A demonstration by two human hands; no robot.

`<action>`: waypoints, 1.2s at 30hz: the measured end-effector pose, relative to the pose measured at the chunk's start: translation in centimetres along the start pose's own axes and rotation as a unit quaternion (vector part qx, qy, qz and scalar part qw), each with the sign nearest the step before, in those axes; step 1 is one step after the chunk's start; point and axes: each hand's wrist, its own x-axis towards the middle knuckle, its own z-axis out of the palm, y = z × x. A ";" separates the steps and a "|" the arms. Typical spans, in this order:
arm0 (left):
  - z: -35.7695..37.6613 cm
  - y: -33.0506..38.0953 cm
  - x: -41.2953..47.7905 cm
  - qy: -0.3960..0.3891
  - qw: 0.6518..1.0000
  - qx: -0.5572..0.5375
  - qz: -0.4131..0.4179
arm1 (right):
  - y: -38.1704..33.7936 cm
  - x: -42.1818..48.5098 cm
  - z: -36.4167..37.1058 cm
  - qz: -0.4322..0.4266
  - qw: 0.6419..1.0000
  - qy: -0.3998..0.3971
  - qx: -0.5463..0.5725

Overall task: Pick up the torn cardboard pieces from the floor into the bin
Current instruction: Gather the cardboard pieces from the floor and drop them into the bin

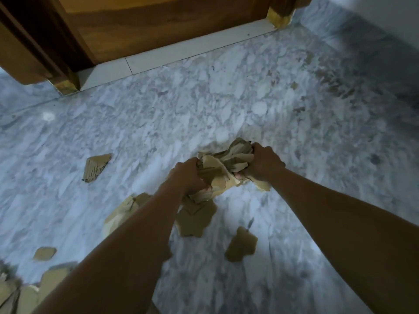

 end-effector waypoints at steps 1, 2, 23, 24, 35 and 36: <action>0.0 0.0 0.0 0.000 1.000 -0.002 -0.002 | 0.2 -0.2 0.3 -0.006 1.000 0.010 0.023; 0.0 -0.1 0.1 0.000 1.000 -0.004 -0.004 | 0.4 -0.5 0.5 -0.010 0.999 0.021 0.045; -6.5 0.1 -8.0 0.000 0.976 -0.208 0.057 | 6.0 -9.5 -5.6 -0.125 0.973 -0.117 0.152; -6.3 0.1 -8.4 -0.050 0.987 -0.142 0.058 | 5.6 -10.5 -5.6 -0.136 0.973 -0.169 0.075; 2.7 -1.6 -7.6 -0.058 0.998 -0.002 -0.002 | 3.7 -15.2 2.8 -0.164 0.942 -0.238 -0.169; 3.1 -1.7 -7.4 -0.059 0.998 -0.003 -0.003 | 3.7 -15.5 3.1 -0.164 0.945 -0.230 -0.166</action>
